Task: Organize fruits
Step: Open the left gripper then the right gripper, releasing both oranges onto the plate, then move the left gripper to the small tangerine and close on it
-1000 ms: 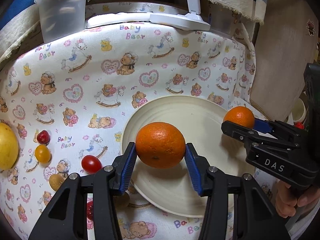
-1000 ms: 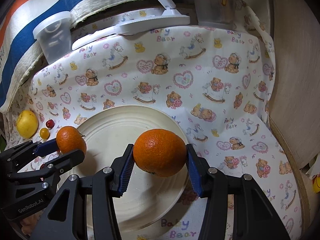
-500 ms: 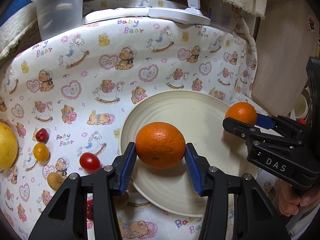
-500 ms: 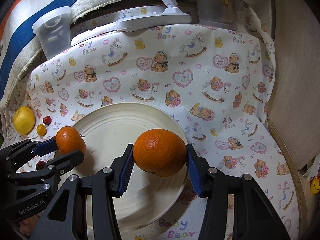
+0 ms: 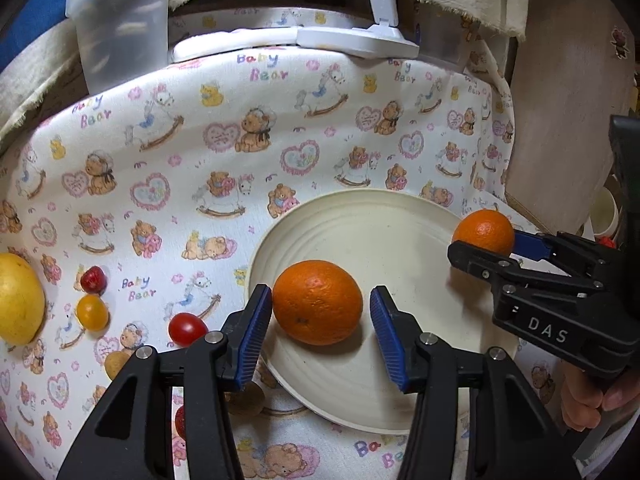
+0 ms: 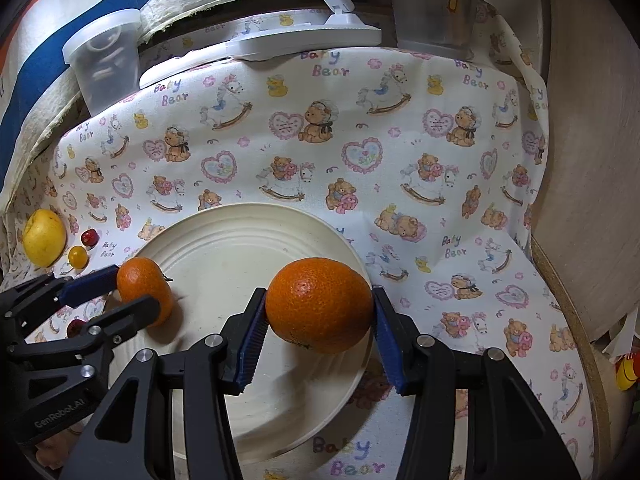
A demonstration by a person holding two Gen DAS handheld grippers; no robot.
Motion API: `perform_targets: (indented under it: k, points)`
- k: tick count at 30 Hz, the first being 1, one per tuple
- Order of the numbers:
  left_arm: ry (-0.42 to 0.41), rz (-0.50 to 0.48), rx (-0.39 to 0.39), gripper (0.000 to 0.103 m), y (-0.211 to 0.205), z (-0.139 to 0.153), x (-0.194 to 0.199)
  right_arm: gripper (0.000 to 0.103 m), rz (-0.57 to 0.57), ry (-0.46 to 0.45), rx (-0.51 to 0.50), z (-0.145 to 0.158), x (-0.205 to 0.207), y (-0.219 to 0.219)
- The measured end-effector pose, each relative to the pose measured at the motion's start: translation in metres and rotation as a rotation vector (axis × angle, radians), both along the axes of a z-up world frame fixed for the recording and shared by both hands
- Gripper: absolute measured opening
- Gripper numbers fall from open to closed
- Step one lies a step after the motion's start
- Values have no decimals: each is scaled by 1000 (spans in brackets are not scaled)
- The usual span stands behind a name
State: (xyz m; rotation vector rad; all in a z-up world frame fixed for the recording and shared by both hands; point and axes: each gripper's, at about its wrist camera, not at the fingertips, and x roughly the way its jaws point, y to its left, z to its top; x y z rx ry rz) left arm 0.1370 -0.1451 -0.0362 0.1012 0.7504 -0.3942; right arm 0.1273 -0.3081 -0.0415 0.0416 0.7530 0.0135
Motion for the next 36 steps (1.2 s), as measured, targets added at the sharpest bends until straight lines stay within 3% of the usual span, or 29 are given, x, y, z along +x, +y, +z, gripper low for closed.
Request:
perform_targets:
  k: [2,7,9,10,15,18,23,27,33,36]
  points:
    - [-4,5,0,60,0,0,0,52,-3,0,-1,0,0,0]
    - [-55,49,9,67,5,10,-5,54,-16,-2,-16,0,0,1]
    - [-80,62,-5,68,10,18,-8,76,-34,-9,-8,0,-1,0]
    - [-91,66,-10,68,11,22,-10,79,-55,-29,-8,1,-2,-1]
    - [-168,77,-27,72,22,54,-21,80,-57,-58,-2,9,-7,0]
    - [-266,106,-38,85,38,81,-38,79,-56,-77,14,16,-14,4]
    - [-387,148,-12,98,67,112,-74,80,-41,-201,29,49,-48,21]
    - [-487,195,17,102,90,118,-110,86,13,-314,50,70,-79,38]
    - [-468,267,-4,102,135,103,-151,87,82,-359,49,76,-97,57]
    - [-413,318,-9,102,159,92,-155,89,104,-362,30,75,-99,64]
